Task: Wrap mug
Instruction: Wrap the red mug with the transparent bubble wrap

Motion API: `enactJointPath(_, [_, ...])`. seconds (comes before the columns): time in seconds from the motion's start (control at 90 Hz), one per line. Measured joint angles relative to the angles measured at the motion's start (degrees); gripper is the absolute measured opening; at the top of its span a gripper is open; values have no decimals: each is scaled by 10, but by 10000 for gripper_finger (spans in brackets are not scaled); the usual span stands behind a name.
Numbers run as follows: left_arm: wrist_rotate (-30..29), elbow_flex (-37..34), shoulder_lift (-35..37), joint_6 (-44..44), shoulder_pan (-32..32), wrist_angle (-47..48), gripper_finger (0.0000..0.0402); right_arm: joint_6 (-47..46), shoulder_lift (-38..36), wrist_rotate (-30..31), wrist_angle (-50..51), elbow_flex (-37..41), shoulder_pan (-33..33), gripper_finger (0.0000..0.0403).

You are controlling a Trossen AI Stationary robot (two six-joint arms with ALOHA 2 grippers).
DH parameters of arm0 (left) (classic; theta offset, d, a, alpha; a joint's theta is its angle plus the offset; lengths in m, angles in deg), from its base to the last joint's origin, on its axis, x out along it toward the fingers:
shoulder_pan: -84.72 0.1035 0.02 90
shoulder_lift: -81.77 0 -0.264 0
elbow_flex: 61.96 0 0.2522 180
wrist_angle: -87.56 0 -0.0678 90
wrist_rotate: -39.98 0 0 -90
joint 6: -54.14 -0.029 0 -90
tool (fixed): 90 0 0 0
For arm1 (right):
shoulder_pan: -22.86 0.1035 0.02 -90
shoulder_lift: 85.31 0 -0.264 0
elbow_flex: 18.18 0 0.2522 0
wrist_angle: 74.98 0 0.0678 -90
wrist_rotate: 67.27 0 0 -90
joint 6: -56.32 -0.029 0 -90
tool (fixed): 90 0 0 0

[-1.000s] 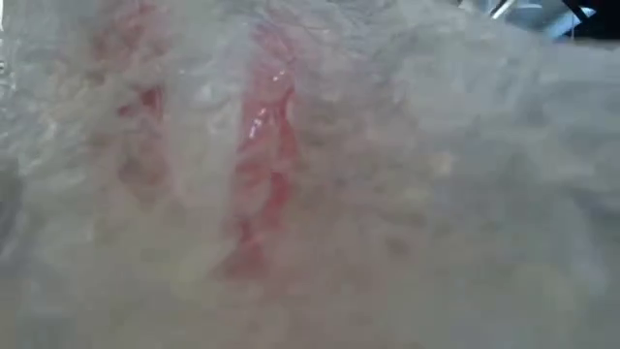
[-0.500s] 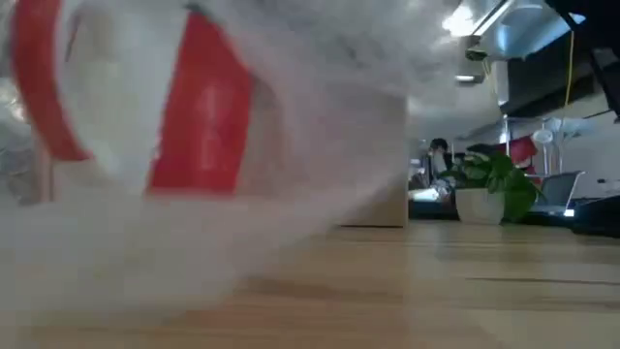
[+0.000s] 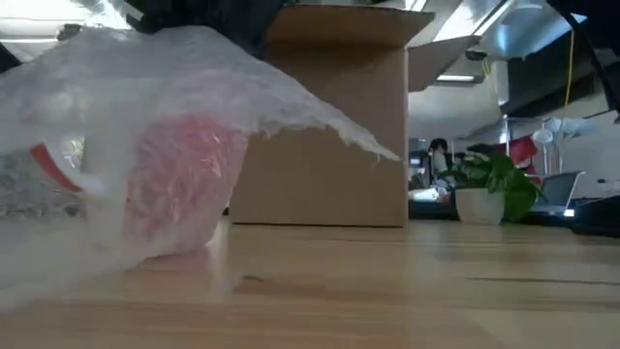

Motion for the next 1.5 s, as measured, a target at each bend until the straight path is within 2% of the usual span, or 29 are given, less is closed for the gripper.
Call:
enactJointPath(0.178, [25,0,-10,8,8,-12,0,-33,0,11,-7,0,-15,0])
enactJointPath(0.378, [66,0,-68,12,38,-53,0,-34,0,13,-27,0,-25,0])
enactJointPath(0.544, [62,0,-103,-16,59,-90,0,-30,0,11,-37,0,-25,0])
enactJointPath(0.711, [10,0,-99,-68,59,-90,0,-36,1,10,-42,-1,-25,0])
enactJointPath(0.889, [-22,0,-99,-71,46,-81,0,-31,2,11,-48,-1,-25,0])
enactJointPath(1.033, [-73,0,-98,-76,25,-84,0,-25,3,16,-54,-1,-24,0])
enactJointPath(1.311, [-277,1,-98,-87,-46,-71,0,-15,3,10,-58,-1,-24,0])
enactJointPath(1.5, [-341,1,-98,-71,-59,-44,0,-13,3,-15,-75,-1,-24,0])
